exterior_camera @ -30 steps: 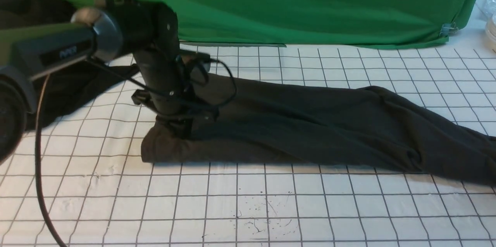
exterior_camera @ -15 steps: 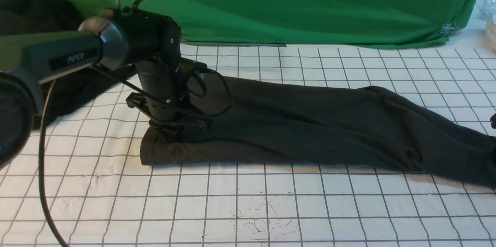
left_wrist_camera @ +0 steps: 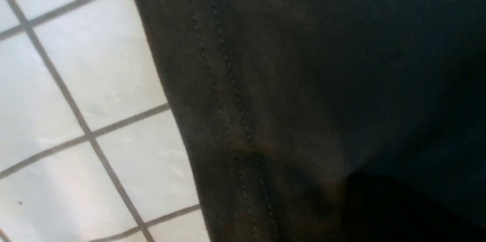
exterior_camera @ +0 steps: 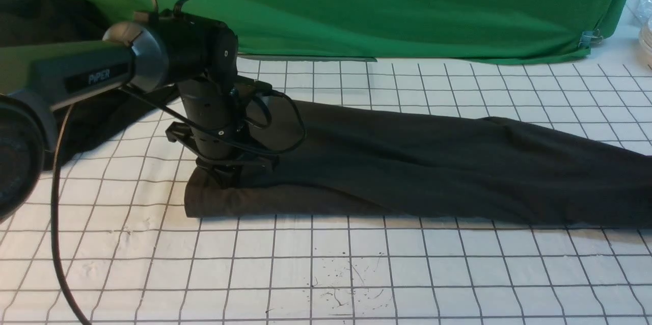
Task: Fold a long-sleeved shirt over a white checkered tablecloth.
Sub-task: 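Pull the folded dark garment lengthwise by its ends to straighten it flat on the table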
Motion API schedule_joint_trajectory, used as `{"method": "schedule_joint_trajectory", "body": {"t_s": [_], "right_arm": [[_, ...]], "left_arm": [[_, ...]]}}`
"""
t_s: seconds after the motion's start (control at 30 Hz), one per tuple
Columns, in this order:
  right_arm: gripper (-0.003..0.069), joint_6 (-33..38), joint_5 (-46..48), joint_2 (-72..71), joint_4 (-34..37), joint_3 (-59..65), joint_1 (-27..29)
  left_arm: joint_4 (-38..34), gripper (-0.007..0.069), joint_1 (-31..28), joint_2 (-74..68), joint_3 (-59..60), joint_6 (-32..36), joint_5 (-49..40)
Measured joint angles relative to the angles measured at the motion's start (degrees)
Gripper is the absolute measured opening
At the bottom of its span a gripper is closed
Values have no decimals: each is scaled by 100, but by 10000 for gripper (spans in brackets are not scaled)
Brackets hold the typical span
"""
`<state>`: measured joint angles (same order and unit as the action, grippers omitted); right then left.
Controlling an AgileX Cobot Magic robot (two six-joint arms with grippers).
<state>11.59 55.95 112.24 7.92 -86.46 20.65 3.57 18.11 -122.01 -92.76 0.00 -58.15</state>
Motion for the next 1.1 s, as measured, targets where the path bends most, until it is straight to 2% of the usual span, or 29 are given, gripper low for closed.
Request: {"method": "schedule_joint_trajectory", "body": {"t_s": [0.17, 0.23, 0.3, 0.33, 0.37, 0.47, 0.53, 0.6, 0.83, 0.9, 0.93, 0.97, 1.0, 1.03, 1.1], "right_arm": [[38, -4, -275, 114, -198, -17, 6], [67, -6, -377, 125, -198, -17, 1], [185, -129, -394, 131, -234, -17, 1], [198, -142, -394, 131, -234, -17, 1], [301, -232, -387, 131, -280, -17, 1], [486, -408, -71, 72, -323, -70, 6], [549, -560, 249, -61, -330, -75, 6], [564, -650, 480, -220, -331, -75, 6], [551, -737, 818, -613, -325, -87, -114], [489, -597, 956, -726, -184, -92, -488], [484, -572, 966, -733, -184, -92, -526], [437, -293, 1035, -764, -97, -104, -901], [433, -260, 1040, -764, -97, -104, -942], [410, -45, 1047, -764, -62, -120, -1259], [393, 61, 1041, -764, -62, -120, -1525]], "left_arm": [[-2, -3, 0, 0, 0, 48, 6], [-13, -3, 0, 0, 0, 62, 0], [-29, -3, 0, 0, 0, 69, 6], [-29, -3, 0, 0, 0, 69, 6], [-49, -3, 0, 0, 0, 86, 18], [-54, -3, 0, 0, 0, 151, 12], [-54, -3, -5, 0, 0, 151, -2], [-54, -3, -5, 7, 0, 165, -2], [-141, -3, -5, 434, 38, 166, -61], [-434, -3, -9, 722, 38, 205, -43], [-466, -3, -9, 739, 38, 205, -49], [-703, -3, -9, 849, 38, 338, -177], [-731, -3, -9, 850, 38, 349, -205], [-735, -3, -4, 882, 38, 343, -481], [-653, -3, -67, 888, 51, 297, -763]]}}
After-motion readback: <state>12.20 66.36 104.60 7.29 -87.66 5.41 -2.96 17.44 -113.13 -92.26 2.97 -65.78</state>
